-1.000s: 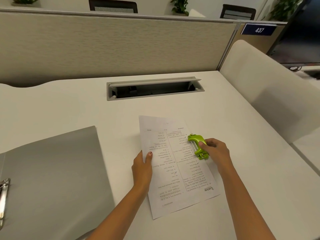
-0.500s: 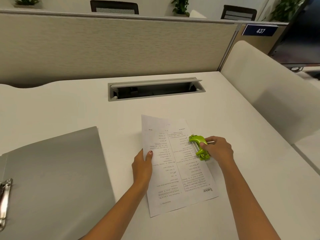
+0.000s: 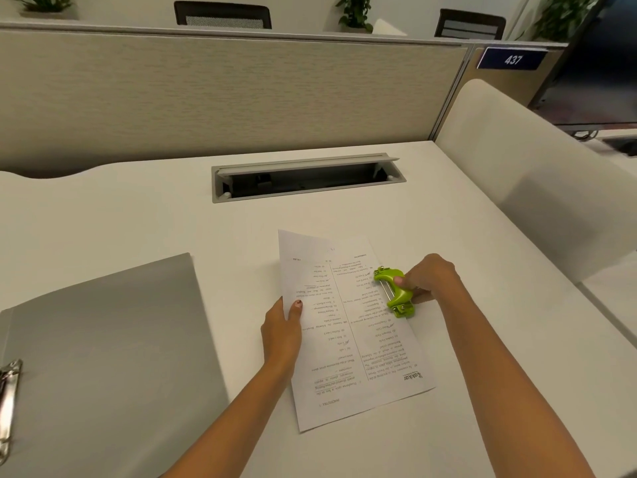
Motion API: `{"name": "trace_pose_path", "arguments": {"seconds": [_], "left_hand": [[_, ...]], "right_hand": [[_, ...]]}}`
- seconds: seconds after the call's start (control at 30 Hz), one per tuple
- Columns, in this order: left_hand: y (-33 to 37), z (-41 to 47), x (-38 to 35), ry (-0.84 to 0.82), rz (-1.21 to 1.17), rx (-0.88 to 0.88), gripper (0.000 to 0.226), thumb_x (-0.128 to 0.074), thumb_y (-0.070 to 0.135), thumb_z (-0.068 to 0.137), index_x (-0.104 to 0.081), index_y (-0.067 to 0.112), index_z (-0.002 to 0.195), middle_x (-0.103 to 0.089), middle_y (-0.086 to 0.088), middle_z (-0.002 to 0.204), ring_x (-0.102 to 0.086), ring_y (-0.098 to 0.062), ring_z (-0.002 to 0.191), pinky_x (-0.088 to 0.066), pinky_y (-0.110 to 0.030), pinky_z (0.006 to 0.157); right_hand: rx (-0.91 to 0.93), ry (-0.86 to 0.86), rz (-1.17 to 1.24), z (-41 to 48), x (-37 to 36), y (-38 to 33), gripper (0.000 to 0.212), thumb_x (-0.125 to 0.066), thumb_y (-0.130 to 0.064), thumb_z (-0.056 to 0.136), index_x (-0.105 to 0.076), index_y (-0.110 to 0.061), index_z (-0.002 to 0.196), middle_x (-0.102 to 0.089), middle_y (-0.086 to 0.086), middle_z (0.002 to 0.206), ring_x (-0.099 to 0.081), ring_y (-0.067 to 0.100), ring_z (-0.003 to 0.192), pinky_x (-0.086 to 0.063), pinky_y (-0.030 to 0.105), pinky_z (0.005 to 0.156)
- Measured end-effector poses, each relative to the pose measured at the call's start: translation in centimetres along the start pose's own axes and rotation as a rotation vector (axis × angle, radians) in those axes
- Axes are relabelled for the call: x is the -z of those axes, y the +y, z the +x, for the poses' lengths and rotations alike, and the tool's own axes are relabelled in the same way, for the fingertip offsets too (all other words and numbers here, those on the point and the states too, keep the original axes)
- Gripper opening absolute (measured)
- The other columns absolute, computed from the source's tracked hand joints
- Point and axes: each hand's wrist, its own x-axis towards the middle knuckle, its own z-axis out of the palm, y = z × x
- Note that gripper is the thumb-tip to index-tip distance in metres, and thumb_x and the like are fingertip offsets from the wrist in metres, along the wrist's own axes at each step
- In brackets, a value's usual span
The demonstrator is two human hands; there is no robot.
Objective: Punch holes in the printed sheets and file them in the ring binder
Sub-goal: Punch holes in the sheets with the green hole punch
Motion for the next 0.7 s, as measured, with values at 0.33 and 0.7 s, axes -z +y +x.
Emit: {"name": "trace_pose_path", "arguments": {"seconds": [0.33, 0.7], "left_hand": [[0.1, 0.0, 0.1, 0.004, -0.019, 0.004, 0.026, -0.044, 0.027, 0.100, -0.058, 0.019, 0.121, -0.066, 0.001, 0.111, -0.063, -0.023, 0.099, -0.052, -0.036, 0.085], [0.3, -0.1, 0.0, 0.004, 0.014, 0.024, 0.030, -0.043, 0.029, 0.100, -0.056, 0.019, 0.125, -0.065, 0.000, 0.117, -0.062, -0.024, 0.103, -0.052, -0.040, 0.091]], "right_hand": [[0.030, -0.157, 0.075, -0.1, 1.5, -0.2, 0.016, -0.078, -0.009, 0.076, -0.064, -0.002, 0.081, -0.072, 0.014, 0.075, -0.070, 0.025, 0.069, -0.060, 0.031, 0.064], [0.071, -0.164, 0.140, 0.5, 1.8, 0.2, 0.015, -0.077, 0.000, 0.074, -0.066, 0.001, 0.084, -0.071, 0.017, 0.079, -0.070, 0.025, 0.063, -0.058, 0.029, 0.058]]}}
